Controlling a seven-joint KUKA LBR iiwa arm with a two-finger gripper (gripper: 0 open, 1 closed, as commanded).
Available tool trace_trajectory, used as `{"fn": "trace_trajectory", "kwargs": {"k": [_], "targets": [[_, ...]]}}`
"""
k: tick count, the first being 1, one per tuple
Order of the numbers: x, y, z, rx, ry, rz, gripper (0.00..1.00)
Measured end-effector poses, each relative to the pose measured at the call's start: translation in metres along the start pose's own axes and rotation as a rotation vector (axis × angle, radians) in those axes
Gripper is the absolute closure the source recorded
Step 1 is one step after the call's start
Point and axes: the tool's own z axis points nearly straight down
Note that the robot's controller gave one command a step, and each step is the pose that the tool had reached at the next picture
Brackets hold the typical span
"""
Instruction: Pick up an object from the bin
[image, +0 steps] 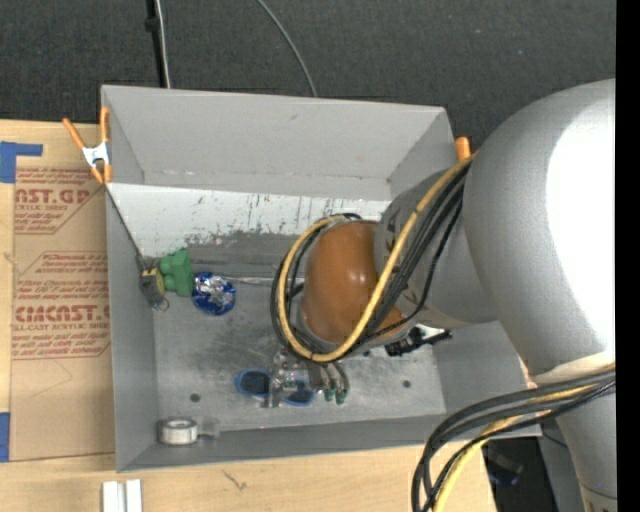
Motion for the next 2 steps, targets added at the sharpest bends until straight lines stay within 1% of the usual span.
{"fn": "trace_trajectory", "kwargs": {"k": [1, 2], "targets": [[0.008, 0.001, -0.109, 0.001, -0.002, -0.209, 1.0], [-0.001, 0.005, -0.159, 0.001, -0.002, -0.199, 1.0]]}}
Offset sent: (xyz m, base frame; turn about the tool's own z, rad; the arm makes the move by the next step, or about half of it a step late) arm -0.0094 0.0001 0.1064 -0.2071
